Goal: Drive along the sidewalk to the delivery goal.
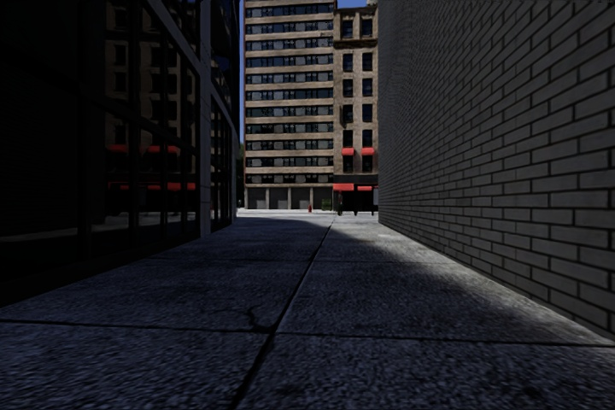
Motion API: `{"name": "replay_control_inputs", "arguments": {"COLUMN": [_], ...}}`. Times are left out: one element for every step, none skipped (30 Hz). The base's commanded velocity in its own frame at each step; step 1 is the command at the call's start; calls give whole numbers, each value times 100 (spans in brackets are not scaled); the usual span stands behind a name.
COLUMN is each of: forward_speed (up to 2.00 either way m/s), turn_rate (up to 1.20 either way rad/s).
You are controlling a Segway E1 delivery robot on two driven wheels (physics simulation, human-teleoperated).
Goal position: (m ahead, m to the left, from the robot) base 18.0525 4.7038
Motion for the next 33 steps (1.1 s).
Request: {"name": "replay_control_inputs", "arguments": {"forward_speed": [200,200,200,200,200,200,200,200,200,200,200,200,200,200,200,200,200,200,200,200,200,200,200,200,200,200,200,200,200,200,200,200,200], "turn_rate": [0,0,0,0,0,0,0,0,0,0,0,0,0,0,0,0,0,0,0,0,0,0,0,0,0,0,0,0,0,0,0,0,0]}}
